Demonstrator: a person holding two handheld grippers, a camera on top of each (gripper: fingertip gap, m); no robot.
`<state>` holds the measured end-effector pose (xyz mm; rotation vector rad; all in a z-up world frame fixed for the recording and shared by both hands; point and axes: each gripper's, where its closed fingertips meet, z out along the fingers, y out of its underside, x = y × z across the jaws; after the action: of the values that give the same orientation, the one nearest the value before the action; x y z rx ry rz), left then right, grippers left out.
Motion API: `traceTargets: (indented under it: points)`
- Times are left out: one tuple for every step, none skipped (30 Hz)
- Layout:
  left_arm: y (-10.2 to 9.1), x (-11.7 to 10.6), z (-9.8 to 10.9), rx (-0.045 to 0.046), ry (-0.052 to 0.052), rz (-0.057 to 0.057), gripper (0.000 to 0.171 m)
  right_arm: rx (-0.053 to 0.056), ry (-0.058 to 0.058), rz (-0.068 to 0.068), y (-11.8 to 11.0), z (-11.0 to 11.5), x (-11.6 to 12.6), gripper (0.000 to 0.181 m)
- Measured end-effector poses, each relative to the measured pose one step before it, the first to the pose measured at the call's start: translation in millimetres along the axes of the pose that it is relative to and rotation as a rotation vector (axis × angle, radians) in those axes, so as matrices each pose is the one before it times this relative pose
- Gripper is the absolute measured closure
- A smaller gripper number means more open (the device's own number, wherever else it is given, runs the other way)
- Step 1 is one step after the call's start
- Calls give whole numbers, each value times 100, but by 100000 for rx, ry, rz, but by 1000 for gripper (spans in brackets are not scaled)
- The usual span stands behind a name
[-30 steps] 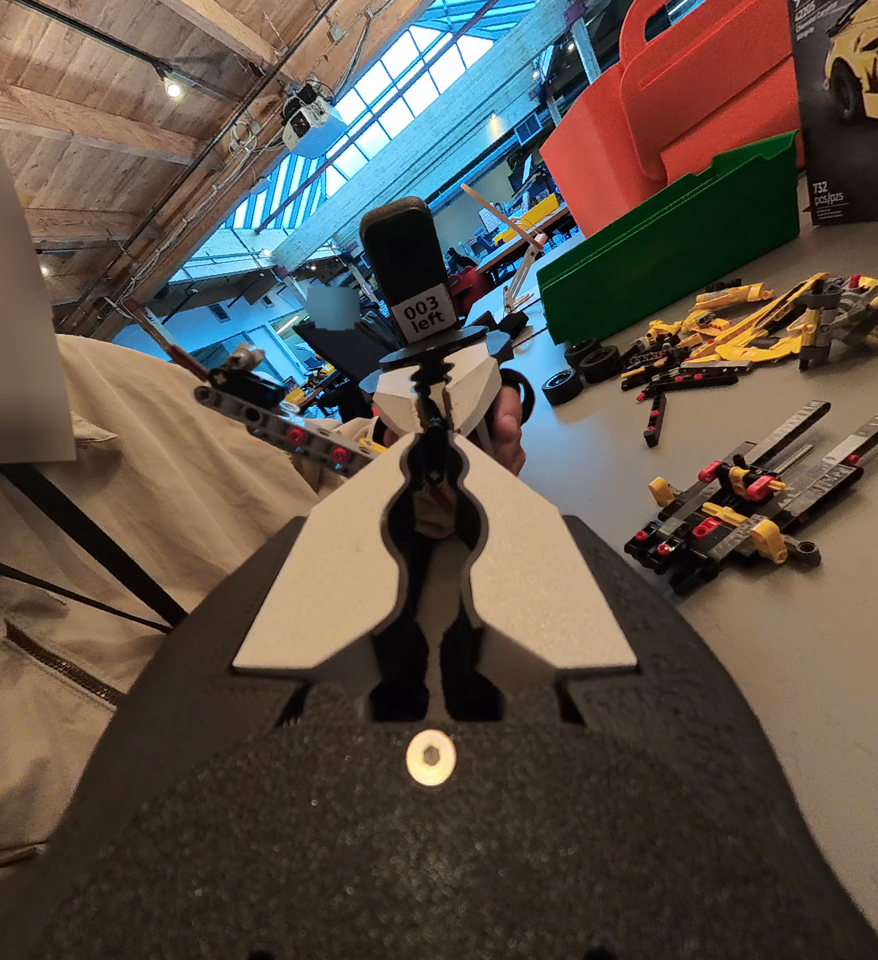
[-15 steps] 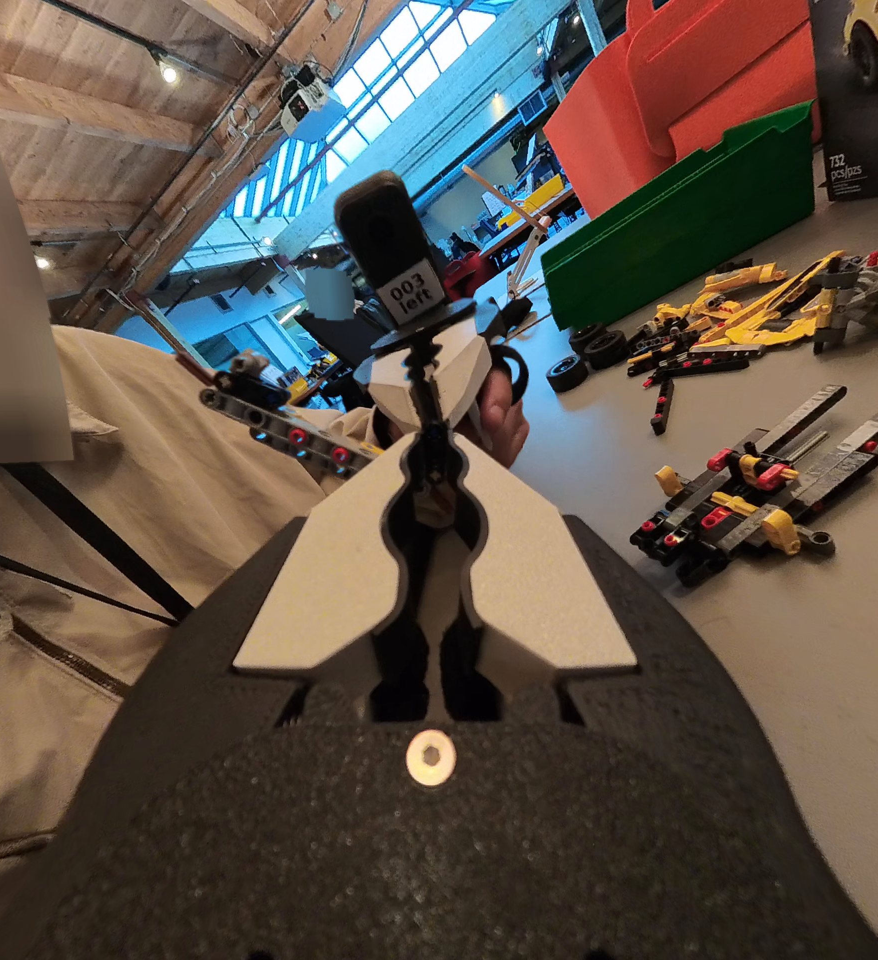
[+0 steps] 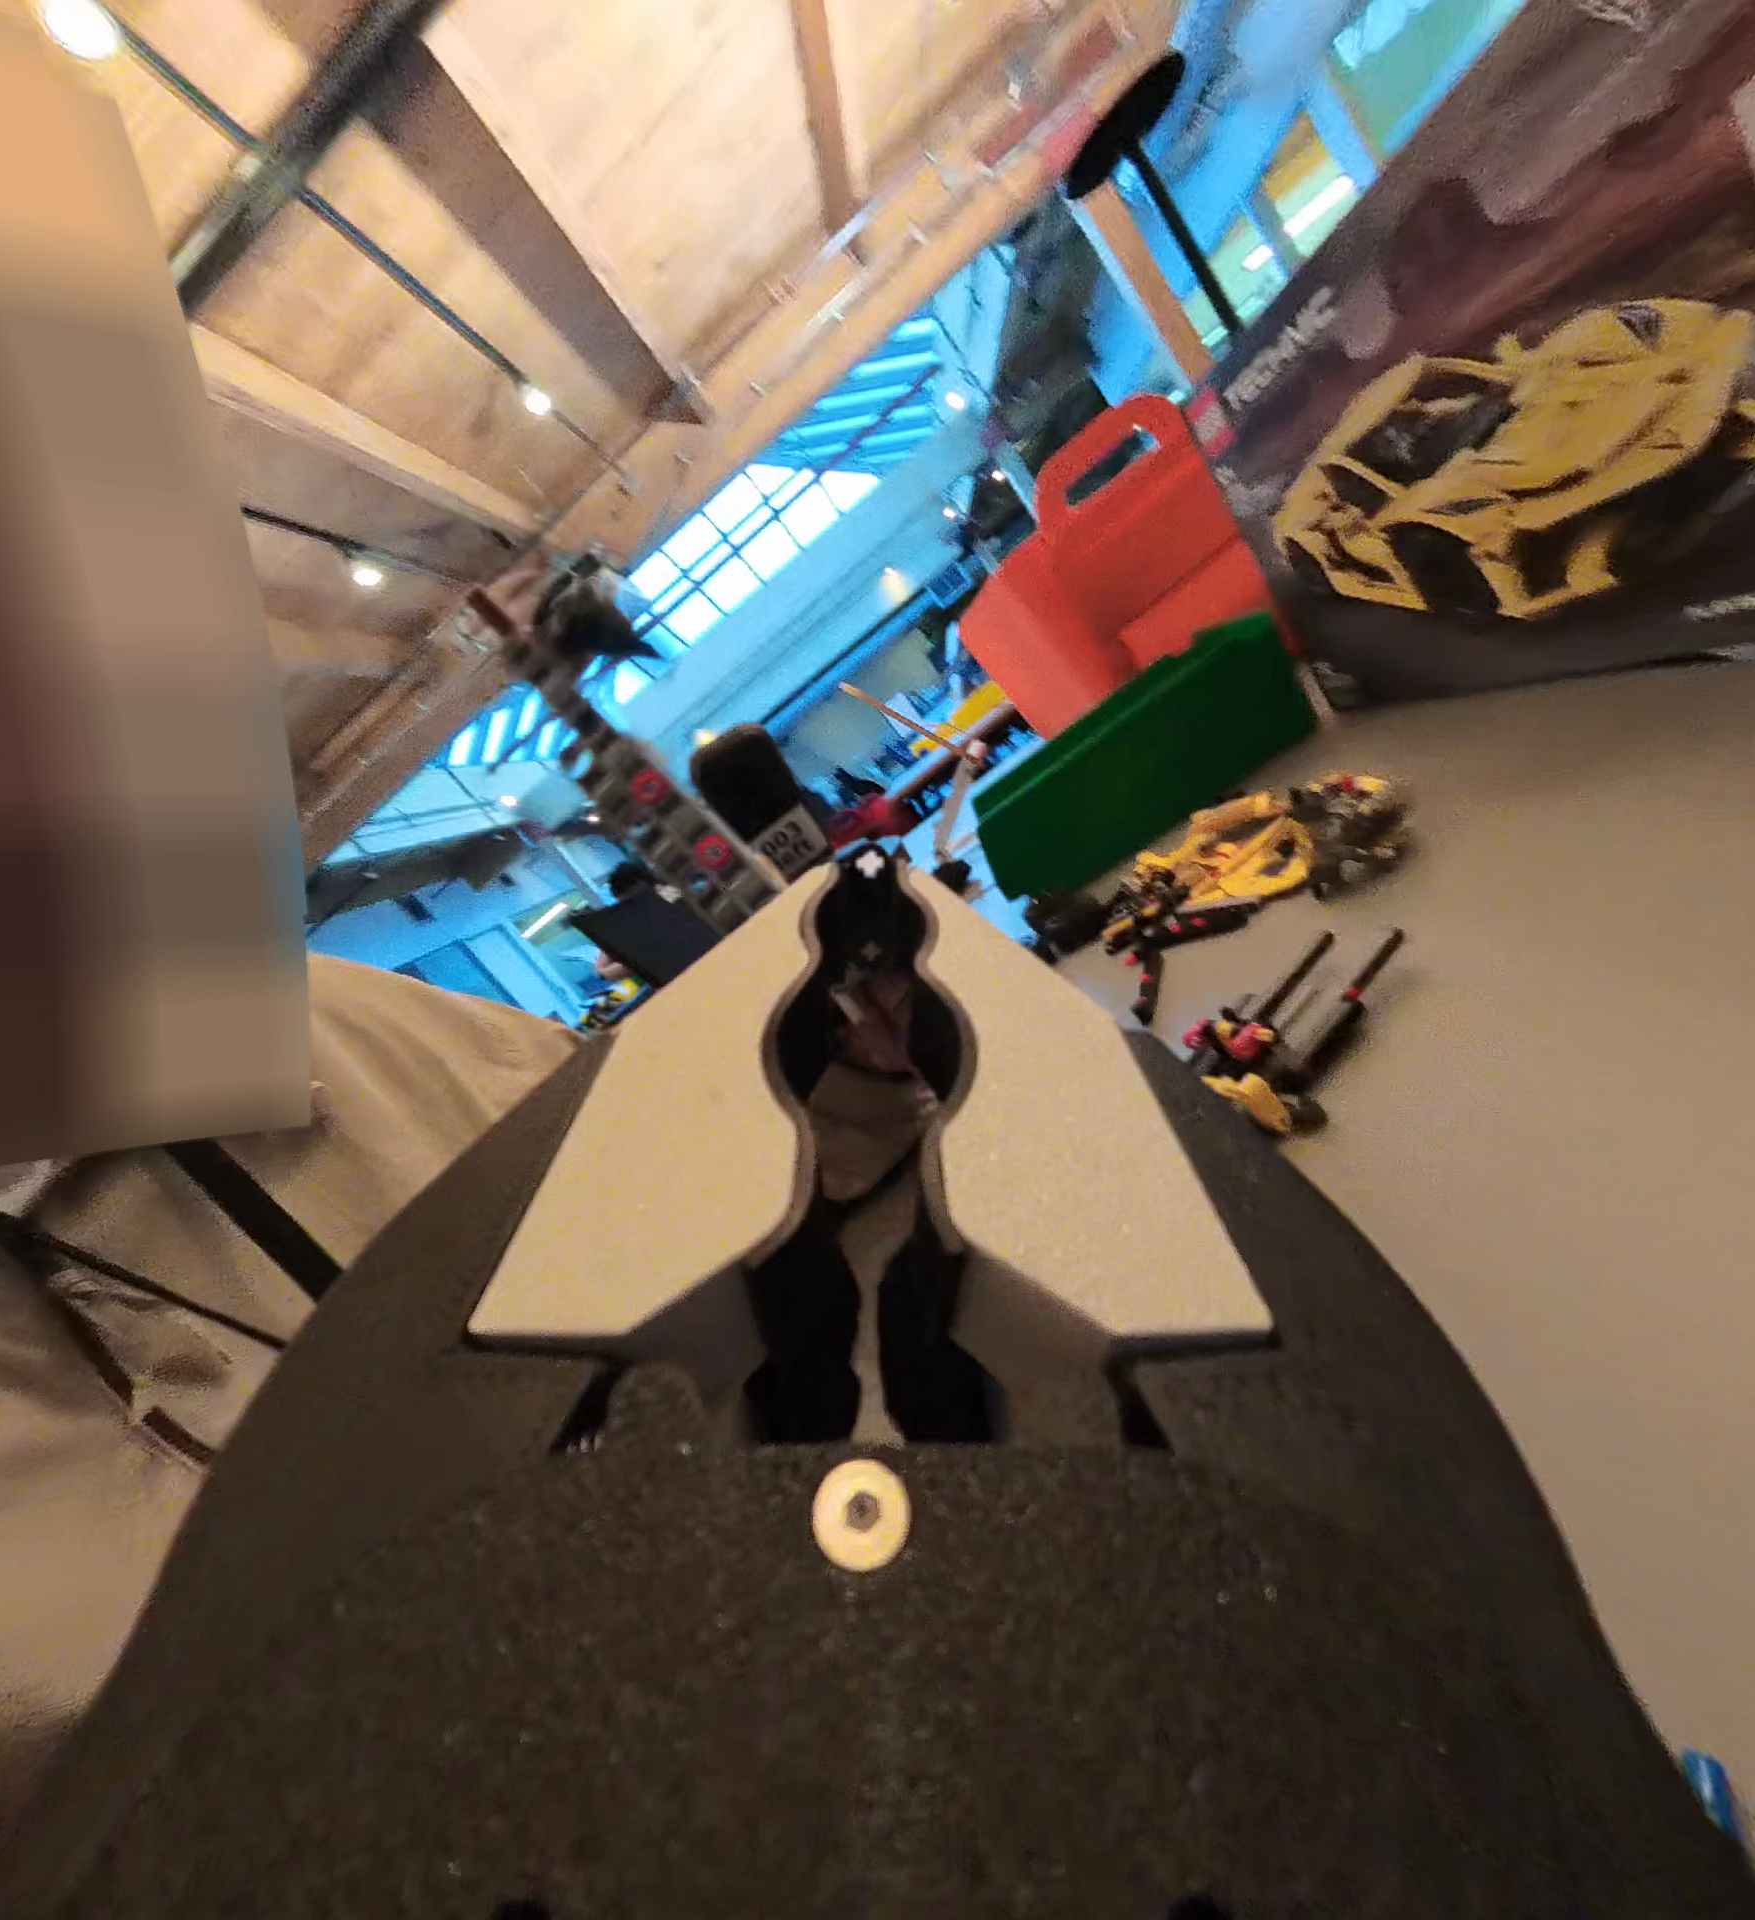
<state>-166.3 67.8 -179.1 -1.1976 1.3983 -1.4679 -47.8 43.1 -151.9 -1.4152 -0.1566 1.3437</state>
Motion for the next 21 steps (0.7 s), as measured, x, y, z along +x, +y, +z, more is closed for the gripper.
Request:
traceTargets:
  points:
    - [1316, 144, 598, -6576, 1893, -967, 169, -117, 1491, -287, 86, 161, 137, 176]
    - [2230, -8, 986, -10870, 432, -408, 169, -2921, 3010, -869, 407, 373, 303, 176]
    - [2488, -522, 1225, -11953, -4277, 2230, 169, -6027, 6550, -3709, 764, 399, 700, 176]
    - [2261, -382, 1325, -11249, -5174, 4527, 169, -4455, 7366, -5301, 585, 394, 762, 176]
    - [1725, 66, 1218, -9685, -3187, 4901, 168, -1223, 3786, -2834, 273, 352, 356, 176]
    - [800, 176, 890, -5491, -2289, 3671, 168, -1096, 1314, 335, 353, 343, 201, 175]
    - [40, 202, 542, -1323, -875, 1373, 168, -1601, 573, 1926, 499, 325, 259, 175]
    - [-286, 275, 313, 340, 1044, -882, 168, -671, -310, 2264, 401, 270, 193, 176]
    - [-247, 376, 260, 161, 2654, -2225, 168, -130, -1233, 2016, 267, 222, 37, 176]
    - [-37, 244, 276, -677, 1994, -2387, 168, -641, -1266, 1260, 240, 176, -19, 176]
    - [96, -101, 257, -952, -383, -1910, 168, -1283, -13, 621, 278, 144, 153, 176]
    - [149, -176, 224, -630, -942, -1589, 168, -1520, 1385, 107, 273, 107, 331, 176]
    - [206, -211, 202, -755, -752, -2619, 168, -1500, 2017, -295, 230, 81, 379, 175]
    - [184, -338, 126, -1025, -998, -3383, 167, -985, 1657, -686, 130, 62, 276, 175]
    - [-4, -146, 12, -210, 217, -2039, 167, -486, 1296, -788, 64, 56, 179, 176]
    - [-35, 35, -20, 227, 1051, -925, 167, -547, 1478, -984, 87, 65, 159, 176]
    - [143, 116, 47, -909, 1206, -543, 167, -342, 1922, -1141, 74, 64, 208, 176]
    - [227, 303, 78, -1544, 1945, 342, 167, -249, 2112, -1130, 95, 77, 213, 176]
    - [137, 184, 57, -956, 452, 952, 165, -627, 2576, -1487, 116, 67, 248, 175]
    - [-11, -5, -5, 227, -1143, 1076, 160, -662, 3948, -2736, 69, 23, 354, 175]
    - [-103, -61, -80, 831, -1229, 710, 155, 257, 5198, -4643, -105, -42, 393, 176]
